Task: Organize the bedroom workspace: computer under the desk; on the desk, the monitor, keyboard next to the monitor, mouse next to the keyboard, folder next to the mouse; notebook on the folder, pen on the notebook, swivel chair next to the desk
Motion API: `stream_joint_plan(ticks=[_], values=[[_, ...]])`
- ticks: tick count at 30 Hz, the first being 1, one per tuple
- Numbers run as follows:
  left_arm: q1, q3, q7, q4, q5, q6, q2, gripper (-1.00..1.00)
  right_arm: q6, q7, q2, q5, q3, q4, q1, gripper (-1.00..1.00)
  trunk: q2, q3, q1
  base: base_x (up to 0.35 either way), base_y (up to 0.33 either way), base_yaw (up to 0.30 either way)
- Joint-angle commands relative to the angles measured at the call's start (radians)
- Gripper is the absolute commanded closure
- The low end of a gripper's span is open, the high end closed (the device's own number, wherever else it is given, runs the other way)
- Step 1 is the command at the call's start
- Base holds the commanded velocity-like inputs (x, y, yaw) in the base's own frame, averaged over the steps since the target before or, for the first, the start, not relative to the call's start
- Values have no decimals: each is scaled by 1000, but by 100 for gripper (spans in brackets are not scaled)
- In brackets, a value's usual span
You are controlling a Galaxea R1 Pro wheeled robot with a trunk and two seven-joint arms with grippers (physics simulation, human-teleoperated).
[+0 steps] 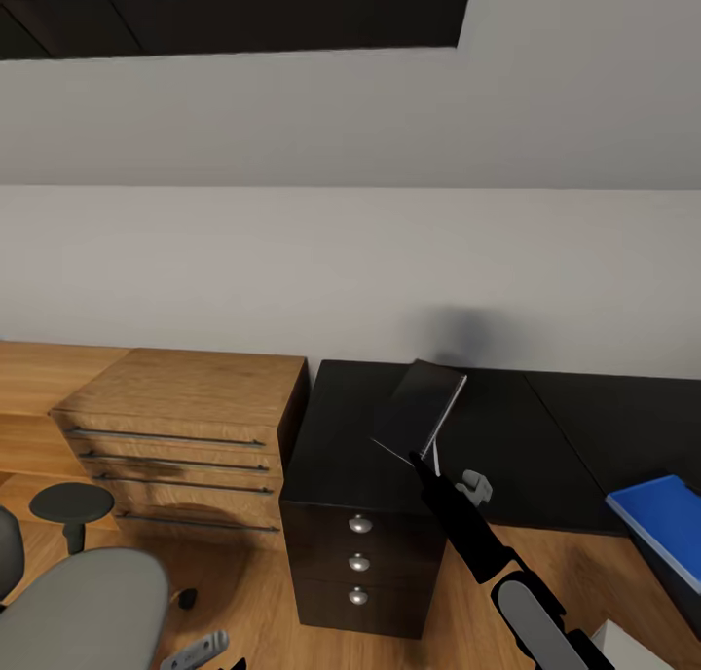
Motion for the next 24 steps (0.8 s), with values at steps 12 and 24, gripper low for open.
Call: stream_joint_plan(ticks=[12, 24], values=[[0, 0, 4, 47, -2, 3, 0, -100, -3, 3, -3, -12, 0, -5, 3, 100, 14, 6, -8, -9, -26, -181], [0, 1, 3, 153, -18, 4, -17, -100, -1, 1, -13, -13, -1, -6, 3, 100, 14, 5, -8, -109, -263, -64]])
